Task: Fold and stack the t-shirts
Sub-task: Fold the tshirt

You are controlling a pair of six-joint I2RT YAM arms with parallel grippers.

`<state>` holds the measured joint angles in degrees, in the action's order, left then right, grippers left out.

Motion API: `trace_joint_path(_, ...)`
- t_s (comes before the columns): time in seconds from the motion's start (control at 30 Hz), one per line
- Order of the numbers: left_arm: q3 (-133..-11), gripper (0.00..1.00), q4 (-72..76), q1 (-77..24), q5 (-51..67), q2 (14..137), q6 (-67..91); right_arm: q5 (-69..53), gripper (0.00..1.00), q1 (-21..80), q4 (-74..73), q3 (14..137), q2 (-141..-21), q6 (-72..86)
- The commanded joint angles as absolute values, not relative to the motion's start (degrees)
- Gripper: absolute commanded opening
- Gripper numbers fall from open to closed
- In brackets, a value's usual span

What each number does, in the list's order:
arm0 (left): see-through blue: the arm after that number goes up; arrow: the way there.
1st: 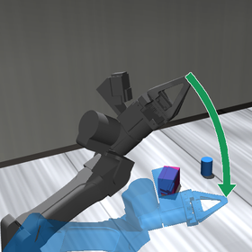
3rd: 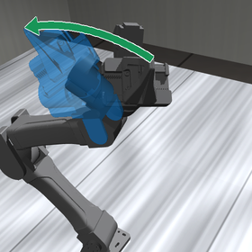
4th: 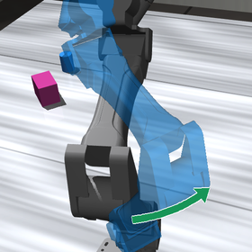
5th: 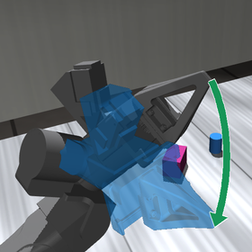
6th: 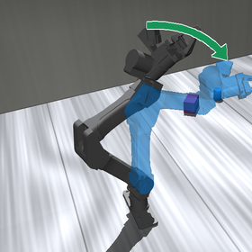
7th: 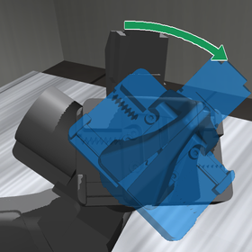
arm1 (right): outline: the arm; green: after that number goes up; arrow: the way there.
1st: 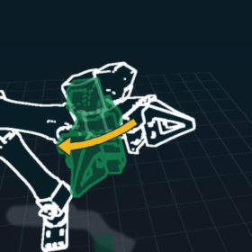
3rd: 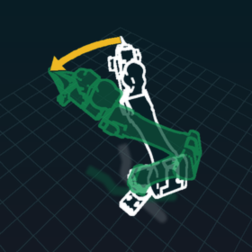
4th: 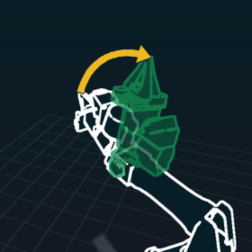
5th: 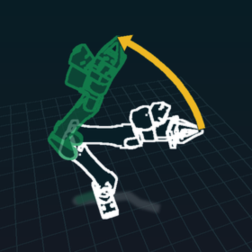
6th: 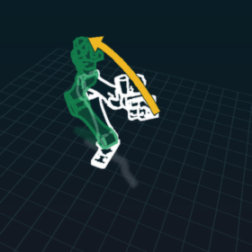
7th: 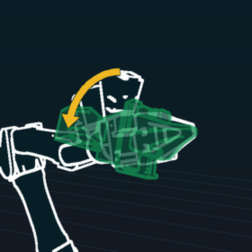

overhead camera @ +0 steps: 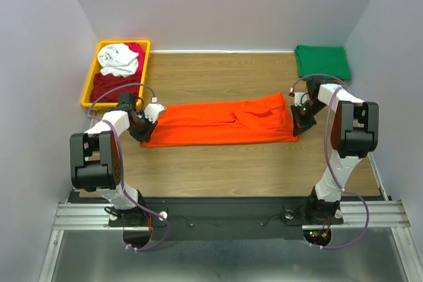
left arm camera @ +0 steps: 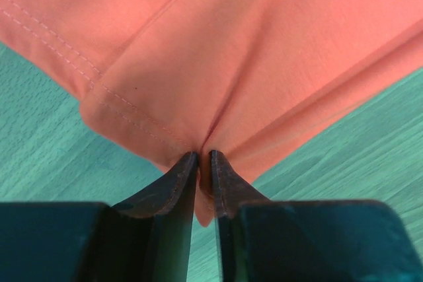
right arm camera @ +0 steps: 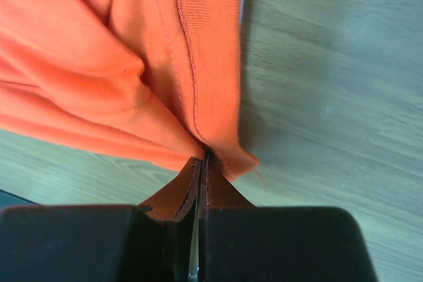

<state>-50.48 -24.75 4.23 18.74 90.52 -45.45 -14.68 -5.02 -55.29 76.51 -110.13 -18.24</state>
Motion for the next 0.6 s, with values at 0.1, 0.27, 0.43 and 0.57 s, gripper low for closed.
trace_joint_path(0.1, -43.25, 0.37, -30.93, 3.25, 15.82, 90.44, -52.64, -8.27, 0.00, -3.43, -53.09, 73.92, -111.36, -21.27)
trace_joint_path(0.27, -43.59, 0.50, -35.76, 3.25, 20.29, 85.79, -55.02, -11.76, 0.16, -3.43, -57.47, 76.89, -108.21, -23.64)
trace_joint_path(0.43, -50.26, 0.54, -40.42, 3.25, 25.83, 83.06, -54.93, -17.04, 0.35, -3.43, -61.61, 84.45, -105.82, -24.17)
trace_joint_path(0.57, -57.81, 0.55, -41.92, 3.25, 28.56, 84.28, -53.62, -21.70, 0.35, -3.25, -61.87, 90.60, -107.66, -22.86)
